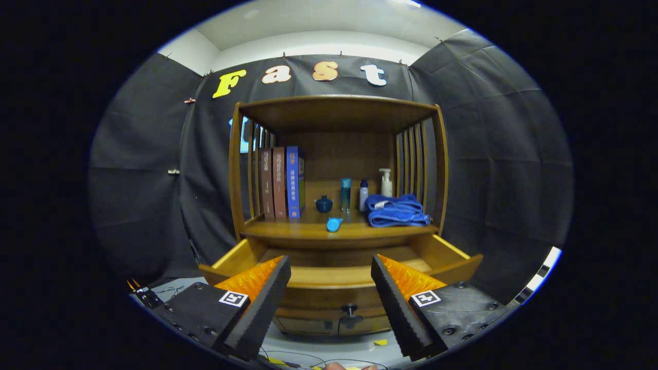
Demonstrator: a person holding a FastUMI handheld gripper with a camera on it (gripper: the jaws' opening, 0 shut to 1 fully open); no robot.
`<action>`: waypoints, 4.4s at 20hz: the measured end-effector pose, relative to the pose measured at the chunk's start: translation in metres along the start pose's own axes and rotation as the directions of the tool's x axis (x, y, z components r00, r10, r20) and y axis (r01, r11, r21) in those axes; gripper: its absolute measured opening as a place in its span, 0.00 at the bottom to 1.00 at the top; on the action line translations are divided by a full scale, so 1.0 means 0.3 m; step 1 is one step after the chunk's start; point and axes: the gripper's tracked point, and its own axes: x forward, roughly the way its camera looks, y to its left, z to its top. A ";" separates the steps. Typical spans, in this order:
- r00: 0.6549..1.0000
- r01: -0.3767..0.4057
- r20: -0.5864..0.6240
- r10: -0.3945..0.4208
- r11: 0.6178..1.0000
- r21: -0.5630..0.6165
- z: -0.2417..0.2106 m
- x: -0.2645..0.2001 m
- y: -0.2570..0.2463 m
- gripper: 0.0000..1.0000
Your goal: Pull open the drawer, take out the items inside it, and place them on the countertop above the cabinet.
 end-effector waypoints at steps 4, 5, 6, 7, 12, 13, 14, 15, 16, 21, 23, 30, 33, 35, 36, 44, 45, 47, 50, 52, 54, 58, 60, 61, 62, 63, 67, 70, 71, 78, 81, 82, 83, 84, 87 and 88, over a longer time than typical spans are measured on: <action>1.000 0.024 -0.018 -0.025 0.999 -0.026 -0.165 -0.002 -0.039 0.99; 0.999 0.023 -0.028 -0.023 1.000 -0.020 -0.202 0.001 -0.043 0.99; 0.999 0.021 -0.040 -0.021 1.000 -0.011 -0.237 0.007 -0.047 0.99; 0.999 0.021 -0.050 -0.021 1.000 -0.003 -0.266 0.023 -0.051 1.00; 0.995 0.021 -0.093 -0.023 0.999 -0.025 -0.364 0.130 -0.055 1.00; 0.995 0.022 -0.098 -0.025 0.999 -0.024 -0.369 0.154 -0.060 1.00; 0.995 0.024 -0.100 -0.026 0.999 -0.021 -0.373 0.178 -0.067 1.00; 0.994 0.023 -0.104 -0.024 1.000 -0.012 -0.378 0.199 -0.075 1.00; 0.993 0.001 -0.115 -0.001 1.000 0.005 -0.388 0.222 -0.066 1.00; 0.993 -0.009 -0.114 0.010 1.000 0.007 -0.375 0.249 -0.068 1.00; 0.992 -0.012 -0.126 0.014 1.000 0.014 -0.373 0.277 -0.072 1.00; 0.992 -0.013 -0.128 0.018 0.999 0.040 -0.353 0.427 -0.073 1.00; 0.992 -0.015 -0.125 0.020 0.999 0.041 -0.346 0.479 -0.072 1.00; 0.992 -0.014 -0.126 0.018 0.999 0.037 -0.345 0.521 -0.070 1.00; 0.992 -0.013 -0.127 0.017 0.999 0.035 -0.344 0.541 -0.069 1.00; 0.990 -0.015 -0.139 0.018 1.000 0.018 -0.340 0.695 -0.066 1.00; 0.990 -0.015 -0.139 0.017 1.000 0.019 -0.338 0.712 -0.064 1.00; 0.989 -0.016 -0.144 0.018 1.000 0.016 -0.336 0.740 -0.063 1.00; 0.986 -0.009 -0.168 0.008 1.000 -0.003 -0.343 0.768 -0.067 1.00; 0.988 -0.002 -0.154 0.002 1.000 -0.004 -0.336 0.772 -0.066 0.99; 0.984 0.000 -0.177 0.000 1.000 -0.003 -0.363 0.778 -0.064 0.99; 0.970 -0.016 -0.241 0.012 1.000 -0.014 -0.399 0.725 -0.054 0.99; 0.978 -0.022 -0.208 0.015 0.999 -0.033 -0.332 0.682 -0.050 0.99; 0.983 -0.025 -0.183 0.018 0.999 -0.034 -0.286 0.656 -0.049 1.00; 0.986 -0.025 -0.163 0.020 0.999 -0.032 -0.239 0.631 -0.048 1.00; 0.988 -0.024 -0.150 0.020 0.999 -0.027 -0.196 0.603 -0.053 0.99; 0.996 -0.017 -0.090 0.017 1.000 0.001 0.001 0.484 -0.074 1.00; 0.999 -0.004 -0.032 0.003 0.999 -0.038 0.155 0.392 -0.101 0.99; 1.000 -0.012 -0.015 0.011 0.999 -0.046 0.201 0.358 -0.098 0.99; 0.999 -0.046 -0.020 0.045 0.997 -0.054 0.336 0.166 -0.080 0.99; 0.998 -0.061 -0.012 0.061 0.997 -0.041 0.378 0.102 -0.068 0.99; 0.998 -0.061 -0.008 0.061 0.997 -0.043 0.392 0.084 -0.070 0.99; 0.998 -0.058 -0.008 0.058 0.997 -0.046 0.401 0.070 -0.082 0.99; 0.998 -0.060 -0.009 0.060 0.997 -0.044 0.415 0.055 -0.082 0.99; 0.998 -0.064 -0.004 0.064 0.998 -0.030 0.467 0.016 -0.080 0.99; 0.998 -0.063 -0.007 0.062 0.998 -0.033 0.483 0.004 -0.085 1.00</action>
